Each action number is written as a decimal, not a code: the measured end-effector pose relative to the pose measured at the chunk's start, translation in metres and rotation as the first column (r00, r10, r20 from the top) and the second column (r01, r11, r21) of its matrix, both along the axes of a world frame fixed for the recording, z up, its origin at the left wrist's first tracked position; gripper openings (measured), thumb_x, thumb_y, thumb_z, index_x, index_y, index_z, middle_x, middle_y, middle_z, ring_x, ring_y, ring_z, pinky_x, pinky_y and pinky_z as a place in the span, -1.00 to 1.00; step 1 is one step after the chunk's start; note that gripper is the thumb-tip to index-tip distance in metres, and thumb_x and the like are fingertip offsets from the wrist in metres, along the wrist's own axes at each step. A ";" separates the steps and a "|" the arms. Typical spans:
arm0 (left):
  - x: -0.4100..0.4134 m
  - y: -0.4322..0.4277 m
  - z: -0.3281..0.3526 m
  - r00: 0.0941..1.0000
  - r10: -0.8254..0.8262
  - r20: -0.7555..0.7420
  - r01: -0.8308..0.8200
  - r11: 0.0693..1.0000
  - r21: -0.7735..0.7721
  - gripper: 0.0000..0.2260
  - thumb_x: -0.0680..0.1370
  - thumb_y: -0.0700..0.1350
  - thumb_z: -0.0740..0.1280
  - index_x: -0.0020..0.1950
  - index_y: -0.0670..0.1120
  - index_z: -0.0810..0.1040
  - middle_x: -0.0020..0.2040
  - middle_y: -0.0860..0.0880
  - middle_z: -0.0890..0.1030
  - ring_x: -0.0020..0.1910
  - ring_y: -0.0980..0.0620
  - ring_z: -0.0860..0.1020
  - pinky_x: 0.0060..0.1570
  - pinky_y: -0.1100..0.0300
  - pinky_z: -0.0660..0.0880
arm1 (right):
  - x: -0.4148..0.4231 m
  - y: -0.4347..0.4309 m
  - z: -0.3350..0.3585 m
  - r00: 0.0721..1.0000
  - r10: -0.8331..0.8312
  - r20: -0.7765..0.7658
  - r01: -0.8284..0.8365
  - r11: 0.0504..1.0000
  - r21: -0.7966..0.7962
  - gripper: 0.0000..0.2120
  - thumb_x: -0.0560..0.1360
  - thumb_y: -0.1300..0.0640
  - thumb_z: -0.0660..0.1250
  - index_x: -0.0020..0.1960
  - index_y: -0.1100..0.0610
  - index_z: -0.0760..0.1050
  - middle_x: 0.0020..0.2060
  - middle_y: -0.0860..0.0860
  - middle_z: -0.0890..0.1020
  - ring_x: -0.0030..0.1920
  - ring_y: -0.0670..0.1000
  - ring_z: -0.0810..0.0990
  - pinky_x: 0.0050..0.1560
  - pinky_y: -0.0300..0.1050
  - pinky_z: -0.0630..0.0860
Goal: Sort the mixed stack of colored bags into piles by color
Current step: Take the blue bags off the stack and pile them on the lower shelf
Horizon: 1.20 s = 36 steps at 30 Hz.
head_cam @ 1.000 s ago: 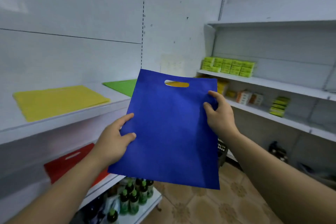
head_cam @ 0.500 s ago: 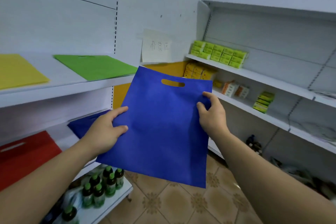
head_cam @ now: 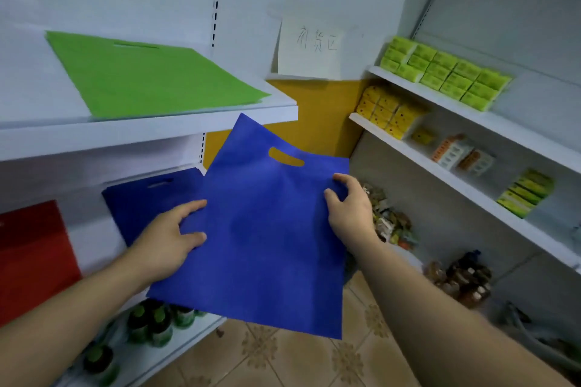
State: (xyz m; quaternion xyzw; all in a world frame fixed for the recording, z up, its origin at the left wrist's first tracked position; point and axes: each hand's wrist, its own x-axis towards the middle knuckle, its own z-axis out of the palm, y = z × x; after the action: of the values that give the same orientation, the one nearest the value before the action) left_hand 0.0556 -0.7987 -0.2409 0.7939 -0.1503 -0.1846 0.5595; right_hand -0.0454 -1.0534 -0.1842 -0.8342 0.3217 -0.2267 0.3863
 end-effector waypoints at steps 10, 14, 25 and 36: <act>0.022 -0.026 -0.062 0.952 0.276 -0.130 -0.263 0.959 0.104 -0.52 0.54 -0.31 0.31 0.42 0.00 0.35 0.24 -0.04 0.51 0.10 0.00 0.54 0.11 0.14 0.48 | 0.120 -0.048 -0.082 0.928 0.362 -0.085 -0.358 0.932 0.066 -0.68 0.60 0.10 0.23 0.35 0.04 0.38 0.25 -0.06 0.48 0.11 -0.14 0.40 0.10 -0.21 0.36; 0.032 -0.041 -0.084 0.905 0.414 -0.102 -0.391 0.901 0.190 -0.52 0.55 -0.27 0.31 0.43 0.03 0.34 0.28 -0.03 0.46 0.03 0.06 0.52 -0.07 0.27 0.46 | 0.168 -0.056 -0.114 0.877 0.477 -0.062 -0.463 0.872 0.162 -0.67 0.60 0.11 0.23 0.36 0.05 0.38 0.24 -0.06 0.49 0.13 -0.11 0.42 0.10 -0.20 0.39; 0.074 -0.029 -0.144 0.790 0.612 0.038 -0.594 0.748 0.297 -0.53 0.55 -0.27 0.30 0.46 -0.11 0.32 0.38 -0.10 0.41 0.09 0.03 0.44 0.08 0.22 0.39 | 0.260 -0.024 -0.204 0.672 0.731 -0.119 -0.678 0.672 0.296 -0.47 0.53 0.34 0.27 0.43 0.03 0.27 0.28 0.00 0.47 0.20 0.04 0.49 0.13 -0.14 0.50; 0.090 -0.004 -0.199 0.983 0.184 -0.030 -0.094 0.625 0.775 0.22 -0.04 0.66 0.09 0.53 0.21 -0.14 0.54 0.08 -0.27 0.53 -0.07 -0.19 0.49 -0.03 -0.03 | 0.305 0.005 -0.259 0.570 0.685 -0.454 -0.761 0.648 0.022 -0.32 0.50 -0.11 0.35 0.51 0.00 0.14 0.44 0.10 0.23 0.40 0.17 0.27 0.37 0.05 0.31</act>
State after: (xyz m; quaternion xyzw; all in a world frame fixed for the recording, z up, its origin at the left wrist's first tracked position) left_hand 0.1461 -0.8023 -0.4397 0.9546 0.0342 -0.2290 0.1873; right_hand 0.2596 -1.0479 -0.4431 -0.9505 0.0053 0.1108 0.2904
